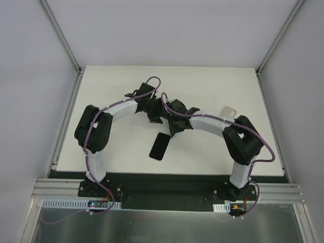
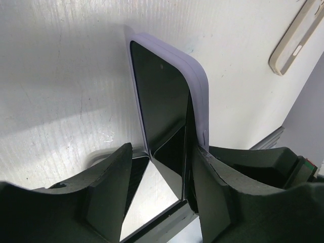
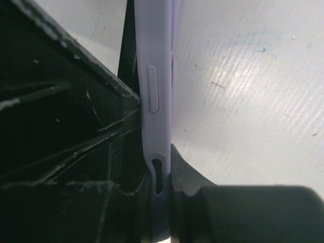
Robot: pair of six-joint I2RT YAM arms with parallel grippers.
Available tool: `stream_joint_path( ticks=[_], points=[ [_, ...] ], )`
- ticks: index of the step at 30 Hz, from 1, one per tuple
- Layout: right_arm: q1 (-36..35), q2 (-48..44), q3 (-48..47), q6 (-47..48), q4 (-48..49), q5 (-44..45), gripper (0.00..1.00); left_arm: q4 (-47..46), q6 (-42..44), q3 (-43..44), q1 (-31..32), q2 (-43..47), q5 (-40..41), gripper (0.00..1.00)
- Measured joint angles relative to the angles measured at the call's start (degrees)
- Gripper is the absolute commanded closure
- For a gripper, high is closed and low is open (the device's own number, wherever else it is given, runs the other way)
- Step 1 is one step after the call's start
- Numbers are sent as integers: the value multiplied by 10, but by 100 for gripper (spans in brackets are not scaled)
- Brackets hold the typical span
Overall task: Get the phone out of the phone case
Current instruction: Remove the phone case from the phone.
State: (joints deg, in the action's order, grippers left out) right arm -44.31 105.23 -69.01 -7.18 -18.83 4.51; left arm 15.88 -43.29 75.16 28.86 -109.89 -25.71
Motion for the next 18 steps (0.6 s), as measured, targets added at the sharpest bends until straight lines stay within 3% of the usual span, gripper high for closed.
stream_joint_path(
  ticks=[10, 18],
  points=[
    [-14, -1, -8, 3, -23, 28, 99, 14, 21, -5, 0, 7, 7, 58],
    [-44, -21, -8, 4, -84, 115, 99, 25, 28, -8, 15, 8, -12, 72]
  ],
)
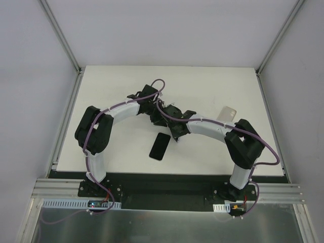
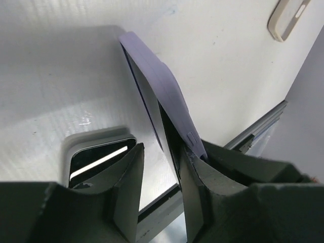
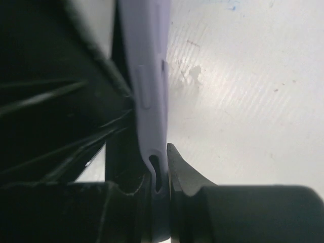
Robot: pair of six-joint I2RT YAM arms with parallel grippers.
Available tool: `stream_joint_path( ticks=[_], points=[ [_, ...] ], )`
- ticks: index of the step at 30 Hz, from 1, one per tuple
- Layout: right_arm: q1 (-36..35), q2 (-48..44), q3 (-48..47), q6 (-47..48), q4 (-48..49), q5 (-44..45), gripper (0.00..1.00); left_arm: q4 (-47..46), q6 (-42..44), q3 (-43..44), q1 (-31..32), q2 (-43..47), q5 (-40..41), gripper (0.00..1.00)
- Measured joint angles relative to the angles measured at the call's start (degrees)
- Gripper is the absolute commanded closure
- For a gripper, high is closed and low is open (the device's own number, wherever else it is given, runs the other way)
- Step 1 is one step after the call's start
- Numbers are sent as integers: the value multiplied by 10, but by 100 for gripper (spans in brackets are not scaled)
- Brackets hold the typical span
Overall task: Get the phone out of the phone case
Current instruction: Remove the phone case from the phone.
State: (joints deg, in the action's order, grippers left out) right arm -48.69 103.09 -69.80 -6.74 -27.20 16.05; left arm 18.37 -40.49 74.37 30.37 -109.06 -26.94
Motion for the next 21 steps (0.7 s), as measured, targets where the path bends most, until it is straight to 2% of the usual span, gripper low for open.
stream_joint_path(
  ticks=[5, 13, 16, 19, 21],
  points=[
    [-22, -16, 5, 8, -37, 43, 99, 5, 1, 8, 16, -4, -16, 75],
    [-24, -28, 14, -2, -38, 52, 99, 4, 0, 14, 20, -13, -33, 76],
    [-24, -30, 16, -12, -37, 52, 99, 3, -1, 16, 20, -15, -38, 81],
    [-24, -34, 22, -23, -30, 52, 99, -1, -2, 18, 20, -19, -47, 100],
    [-19, -42, 31, -33, -20, 49, 99, -5, -5, 20, 20, -21, -56, 100]
  ],
)
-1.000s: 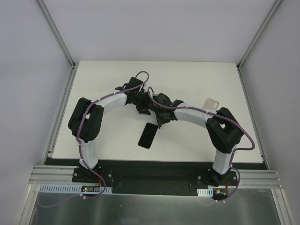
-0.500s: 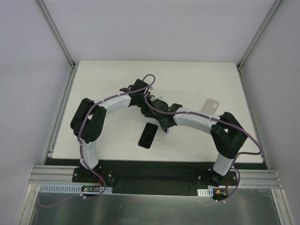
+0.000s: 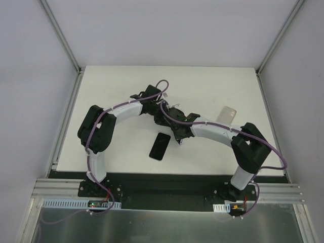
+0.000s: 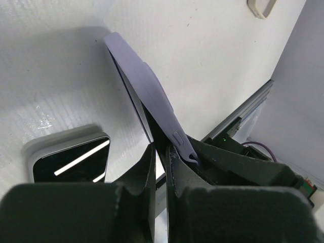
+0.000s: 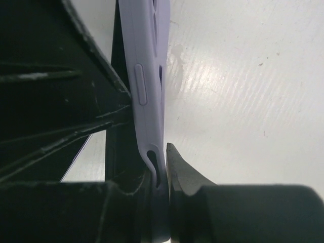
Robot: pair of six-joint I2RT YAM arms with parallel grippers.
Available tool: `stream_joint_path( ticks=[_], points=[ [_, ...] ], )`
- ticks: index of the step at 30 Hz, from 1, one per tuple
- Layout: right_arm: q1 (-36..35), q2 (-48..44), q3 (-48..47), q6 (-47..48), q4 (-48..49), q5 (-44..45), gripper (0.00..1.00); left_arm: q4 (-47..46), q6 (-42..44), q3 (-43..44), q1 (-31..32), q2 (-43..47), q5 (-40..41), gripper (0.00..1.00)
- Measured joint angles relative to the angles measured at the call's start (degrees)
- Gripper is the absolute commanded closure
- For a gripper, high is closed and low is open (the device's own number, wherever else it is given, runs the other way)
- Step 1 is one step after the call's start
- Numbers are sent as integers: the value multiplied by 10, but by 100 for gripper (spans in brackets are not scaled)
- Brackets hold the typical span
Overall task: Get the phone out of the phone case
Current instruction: Remove the phone case from the phone.
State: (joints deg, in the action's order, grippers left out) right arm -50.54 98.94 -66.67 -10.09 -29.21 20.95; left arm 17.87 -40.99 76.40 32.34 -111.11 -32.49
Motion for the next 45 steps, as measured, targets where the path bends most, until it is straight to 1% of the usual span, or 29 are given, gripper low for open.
stream_joint_path(
  ticks=[3, 10, 17, 20, 23, 26, 30, 31, 33, 34, 36, 37, 40, 45],
  points=[
    [18, -22, 29, -19, 30, -29, 99, -10, -3, 0, 3, -1, -2, 100],
    [77, -80, 123, -62, 138, -136, 99, -48, -3, -5, 14, -1, 6, 100],
    [108, -92, 186, -88, 236, -196, 99, -70, 1, -13, 15, -1, 14, 100],
    [116, -92, 195, -86, 252, -213, 99, -76, 3, -16, 14, 0, 12, 100],
    [111, -92, 189, -69, 245, -207, 99, -74, 9, -15, 15, 1, 13, 100],
    [85, -87, 153, -38, 197, -165, 99, -58, 13, -5, 18, 3, 16, 99],
    [54, -70, 113, -14, 142, -111, 99, -28, 15, 1, 19, 9, 30, 90],
    [50, -67, 109, -10, 136, -102, 99, -24, 15, 1, 19, 10, 32, 86],
    [41, -62, 101, -4, 126, -84, 99, -18, 16, 0, 18, 11, 35, 81],
    [38, -61, 99, -1, 122, -76, 99, -15, 16, -2, 18, 12, 37, 76],
    [31, -57, 97, 3, 117, -64, 99, -11, 17, -5, 18, 13, 41, 71],
    [29, -56, 96, 6, 116, -58, 99, -8, 17, -6, 18, 13, 43, 66],
    [24, -50, 90, 12, 108, -48, 99, -4, 17, -10, 17, 14, 44, 65],
    [19, -47, 87, 17, 104, -39, 99, -3, 17, -12, 16, 14, 44, 66]
  ],
)
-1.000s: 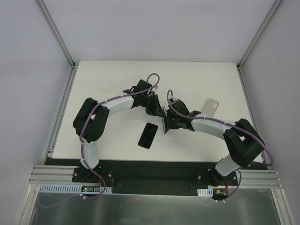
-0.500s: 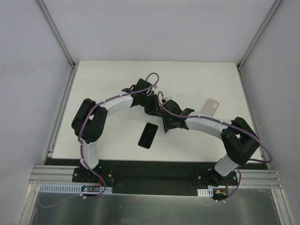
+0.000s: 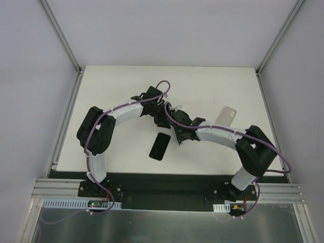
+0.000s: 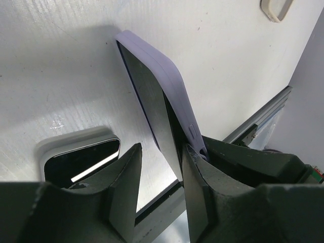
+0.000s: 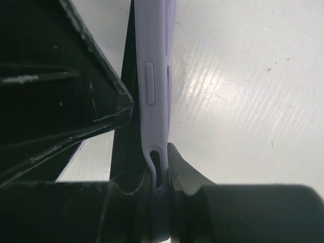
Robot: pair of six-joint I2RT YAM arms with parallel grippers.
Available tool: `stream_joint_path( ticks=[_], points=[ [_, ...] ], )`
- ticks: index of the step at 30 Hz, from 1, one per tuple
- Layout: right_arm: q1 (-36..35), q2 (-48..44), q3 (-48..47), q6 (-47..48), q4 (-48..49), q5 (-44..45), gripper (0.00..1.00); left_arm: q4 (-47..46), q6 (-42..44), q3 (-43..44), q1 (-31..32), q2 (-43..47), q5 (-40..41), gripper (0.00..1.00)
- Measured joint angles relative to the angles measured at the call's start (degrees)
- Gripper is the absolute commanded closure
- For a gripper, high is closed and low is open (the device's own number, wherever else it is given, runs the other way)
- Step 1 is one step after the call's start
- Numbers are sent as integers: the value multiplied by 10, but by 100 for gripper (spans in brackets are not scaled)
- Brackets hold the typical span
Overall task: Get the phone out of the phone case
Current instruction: Remove the phone case from the phone.
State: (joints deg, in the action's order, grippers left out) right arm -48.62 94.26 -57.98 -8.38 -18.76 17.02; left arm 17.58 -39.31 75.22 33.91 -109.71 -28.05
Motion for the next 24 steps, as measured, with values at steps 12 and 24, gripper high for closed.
stream_joint_path(
  ticks=[12, 24],
  points=[
    [-3, 10, -16, 4, -17, 3, 99, -30, -15, -27, 8, 16, -2, 70],
    [-3, 10, -16, -1, -19, 5, 99, -52, -50, -43, 17, 15, 2, 78]
  ],
)
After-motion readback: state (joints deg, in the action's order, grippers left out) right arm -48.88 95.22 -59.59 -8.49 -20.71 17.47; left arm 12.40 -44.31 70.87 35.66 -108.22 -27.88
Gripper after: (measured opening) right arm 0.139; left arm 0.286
